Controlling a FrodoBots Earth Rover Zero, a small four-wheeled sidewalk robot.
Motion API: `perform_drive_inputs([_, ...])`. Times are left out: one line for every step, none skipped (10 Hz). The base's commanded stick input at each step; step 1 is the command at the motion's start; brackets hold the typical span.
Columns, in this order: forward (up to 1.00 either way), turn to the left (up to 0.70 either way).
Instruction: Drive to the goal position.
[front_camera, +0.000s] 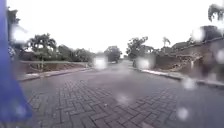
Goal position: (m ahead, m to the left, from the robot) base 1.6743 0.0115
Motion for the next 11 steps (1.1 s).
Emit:
perform_drive_inputs([1.0, 0.0])
perform_drive_inputs([1.0, 0.0])
perform_drive_inputs([1.0, 0.0])
perform_drive_inputs([1.0, 0.0])
perform_drive_inputs([1.0, 0.0])
perform_drive_inputs([1.0, 0.0])
perform_drive_inputs([1.0, 0.0])
perform_drive_inputs([1.0, 0.0])
perform_drive_inputs([1.0, 0.0])
perform_drive_inputs([1.0, 0.0])
perform_drive_inputs([1.0, 0.0])
